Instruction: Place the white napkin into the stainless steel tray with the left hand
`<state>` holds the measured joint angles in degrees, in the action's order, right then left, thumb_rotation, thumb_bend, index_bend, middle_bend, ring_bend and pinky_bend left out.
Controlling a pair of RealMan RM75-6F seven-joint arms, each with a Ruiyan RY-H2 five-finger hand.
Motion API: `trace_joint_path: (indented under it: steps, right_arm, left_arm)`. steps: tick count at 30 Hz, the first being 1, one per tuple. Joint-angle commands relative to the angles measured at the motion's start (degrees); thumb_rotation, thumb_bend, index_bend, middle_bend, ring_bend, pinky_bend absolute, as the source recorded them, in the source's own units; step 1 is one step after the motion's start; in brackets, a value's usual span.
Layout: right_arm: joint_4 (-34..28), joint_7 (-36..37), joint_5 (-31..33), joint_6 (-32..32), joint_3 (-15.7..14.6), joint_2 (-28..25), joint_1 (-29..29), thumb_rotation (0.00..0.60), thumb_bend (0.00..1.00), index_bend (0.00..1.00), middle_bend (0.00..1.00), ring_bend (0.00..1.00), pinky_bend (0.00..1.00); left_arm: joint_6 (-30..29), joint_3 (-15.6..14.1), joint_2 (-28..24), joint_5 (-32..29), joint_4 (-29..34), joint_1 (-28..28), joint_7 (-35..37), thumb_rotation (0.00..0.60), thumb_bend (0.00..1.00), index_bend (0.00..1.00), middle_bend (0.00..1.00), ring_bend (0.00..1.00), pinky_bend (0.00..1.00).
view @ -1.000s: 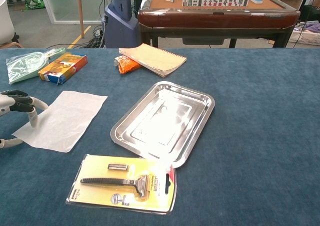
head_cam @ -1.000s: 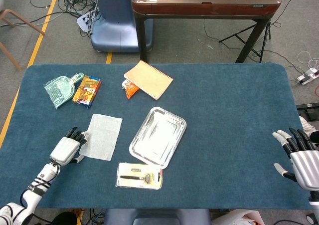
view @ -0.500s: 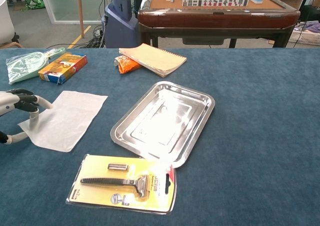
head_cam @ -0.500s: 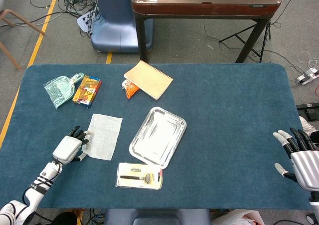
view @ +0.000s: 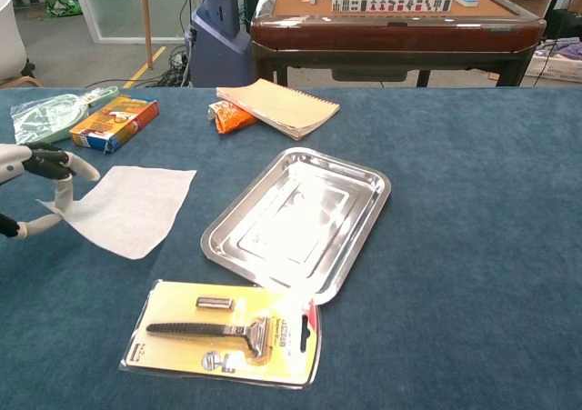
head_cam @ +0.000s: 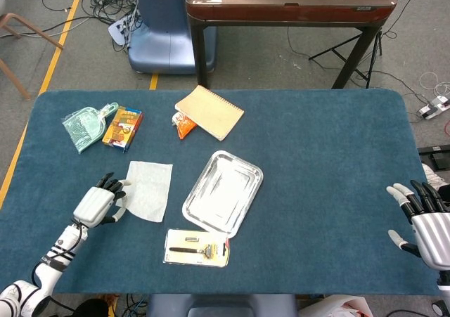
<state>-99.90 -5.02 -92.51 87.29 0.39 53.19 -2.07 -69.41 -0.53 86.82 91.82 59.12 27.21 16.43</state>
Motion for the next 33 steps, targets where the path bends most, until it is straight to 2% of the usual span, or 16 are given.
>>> trace_joint_path:
  steps: [1,9,15,19,27,33]
  right_arm:
    - [0.04,0.04,-0.05,0.03,-0.01,0.07,0.03,0.600,0.20,0.16,0.17,0.05,0.09]
    - [0.28,0.35,-0.20,0.39,-0.06,0.15,0.29,0.600,0.20,0.16,0.17,0.05,0.09]
    - [0.53,0.72,-0.32,0.91,-0.10,0.23,0.62,0.600,0.20,0.16,0.17,0.05,0.09]
    - [0.74,0.94,-0.25,1.21,-0.12,0.33,0.89,0.600,0.20,0.16,0.17,0.05,0.09]
    - [0.96,1.00,-0.35,1.33,-0.10,0.61,1.00,0.600,0.20,0.16,0.17,0.05,0.09]
    - [1.18,1.31,-0.26,1.54,-0.08,0.58,1.20,0.600,0.20,0.16,0.17,0.05,0.09]
  left_arm:
    - [-0.72,2.24,-2.65,-0.81,5.51,1.40,0.57,0.600,0.39,0.59,0.23,0.21,0.05]
    - [1.47,6.32,-5.93,-3.72,18.16,4.36,1.95,0.600,0.39,0.58,0.24,0.21,0.05]
    - [3.13,8.53,-5.27,-5.07,25.71,6.71,1.39,0.600,0.39,0.58,0.25,0.22,0.05]
    - [4.79,8.66,-3.78,-5.17,29.91,8.23,1.01,0.600,0.39,0.58,0.25,0.22,0.05]
    - [7.35,6.90,2.44,-2.67,31.80,11.24,-1.22,0.600,0.39,0.58,0.26,0.22,0.05]
    - [9.06,4.75,6.67,-0.21,28.19,13.11,-4.83,0.600,0.39,0.58,0.26,0.22,0.05]
